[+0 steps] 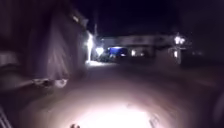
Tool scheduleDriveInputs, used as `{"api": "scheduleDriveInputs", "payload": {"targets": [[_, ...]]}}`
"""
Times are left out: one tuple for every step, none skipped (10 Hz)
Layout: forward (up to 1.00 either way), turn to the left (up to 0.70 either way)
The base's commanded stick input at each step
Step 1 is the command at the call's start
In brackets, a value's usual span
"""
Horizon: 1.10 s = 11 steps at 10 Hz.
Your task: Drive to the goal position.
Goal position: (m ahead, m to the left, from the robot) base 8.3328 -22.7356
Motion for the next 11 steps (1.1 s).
{"api": "scheduleDriveInputs", "payload": {"targets": [[1.00,0.00],[1.00,0.00],[1.00,0.00],[1.00,-0.20],[1.00,-0.27],[1.00,-0.27],[1.00,-0.27],[1.00,-0.27],[1.00,-0.27],[1.00,-0.27],[1.00,-0.27]]}}
